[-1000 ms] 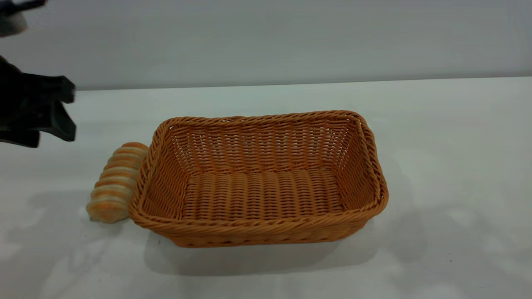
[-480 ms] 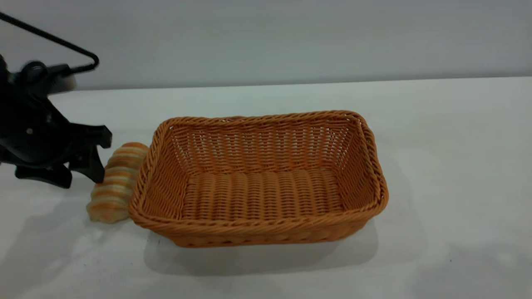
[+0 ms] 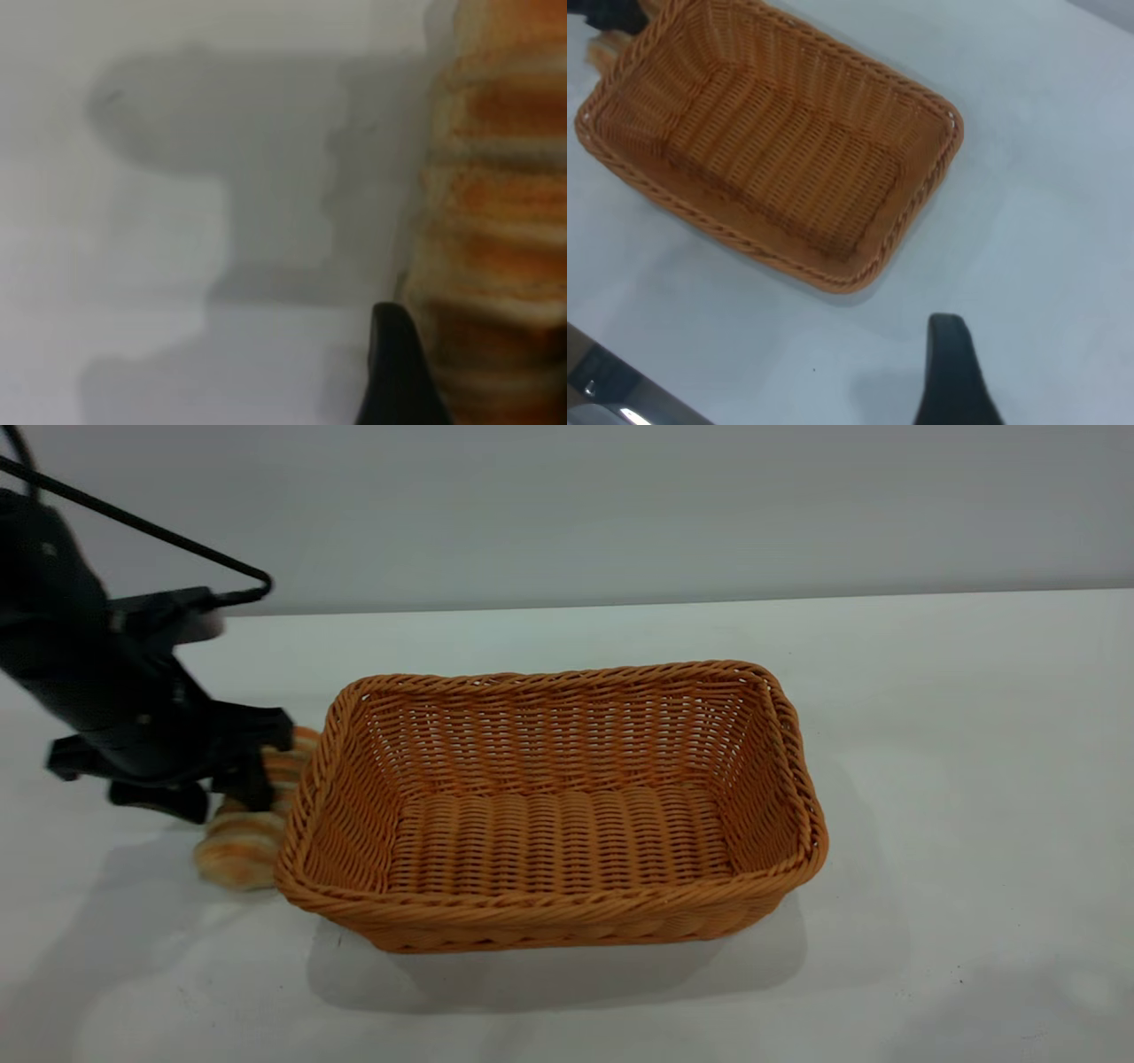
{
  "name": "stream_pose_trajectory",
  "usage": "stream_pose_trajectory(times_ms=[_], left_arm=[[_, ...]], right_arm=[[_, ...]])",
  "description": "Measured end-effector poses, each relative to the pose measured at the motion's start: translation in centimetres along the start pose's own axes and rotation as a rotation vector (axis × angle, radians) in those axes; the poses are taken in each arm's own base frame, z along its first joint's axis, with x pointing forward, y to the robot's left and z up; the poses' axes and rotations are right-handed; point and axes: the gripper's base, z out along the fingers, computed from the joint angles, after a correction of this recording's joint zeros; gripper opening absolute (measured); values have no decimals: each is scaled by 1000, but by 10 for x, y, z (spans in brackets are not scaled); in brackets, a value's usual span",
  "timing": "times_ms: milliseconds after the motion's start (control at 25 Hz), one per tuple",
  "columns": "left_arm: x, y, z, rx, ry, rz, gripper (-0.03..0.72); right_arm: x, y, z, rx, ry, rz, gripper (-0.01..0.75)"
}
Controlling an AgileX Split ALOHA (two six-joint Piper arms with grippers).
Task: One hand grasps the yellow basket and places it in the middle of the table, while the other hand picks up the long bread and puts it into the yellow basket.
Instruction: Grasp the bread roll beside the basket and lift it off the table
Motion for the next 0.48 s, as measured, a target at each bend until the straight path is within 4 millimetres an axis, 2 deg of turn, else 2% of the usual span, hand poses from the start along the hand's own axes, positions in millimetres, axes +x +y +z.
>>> stream_pose_trajectory(times_ms=[160,280,360,480], left_arm=[[-3,-18,11,16,-7,46,508],[-4,-22,13,20,-10,62,455],[-5,-23,13,20,-10,79,366],[-5,-21,13,22,2,99,161]], right_arm=[[0,0,0,1,0,0,535],[0,0,0,1,0,0,535],[0,0,0,1,0,0,535],[0,0,0,1,0,0,535]])
